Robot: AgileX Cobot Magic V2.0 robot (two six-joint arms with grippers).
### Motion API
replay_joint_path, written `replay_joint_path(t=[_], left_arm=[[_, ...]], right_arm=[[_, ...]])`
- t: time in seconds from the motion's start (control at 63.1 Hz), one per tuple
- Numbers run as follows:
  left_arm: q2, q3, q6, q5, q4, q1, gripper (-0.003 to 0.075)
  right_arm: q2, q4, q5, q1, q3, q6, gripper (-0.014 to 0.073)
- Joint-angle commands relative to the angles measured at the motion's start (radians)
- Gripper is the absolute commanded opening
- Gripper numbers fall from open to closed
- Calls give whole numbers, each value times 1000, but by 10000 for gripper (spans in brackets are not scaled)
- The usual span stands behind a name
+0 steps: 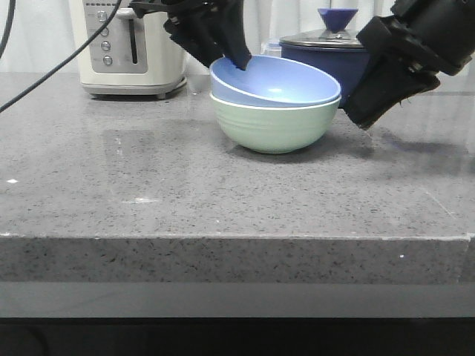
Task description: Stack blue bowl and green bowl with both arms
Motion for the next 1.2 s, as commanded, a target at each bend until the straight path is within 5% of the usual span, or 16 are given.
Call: replay_joint_path(t=[0.0, 0.554, 1.188], left_arm=[[-53, -34, -11, -44, -31, -7, 375], [-270, -117, -60, 142, 112, -6, 368], [-906, 591, -142, 62, 223, -6, 368]], right_arm=[[-33, 37, -20, -2, -22, -11, -64], [-33, 37, -20, -2, -22, -11, -64], [-33, 37, -17, -3, -22, -11, -64]])
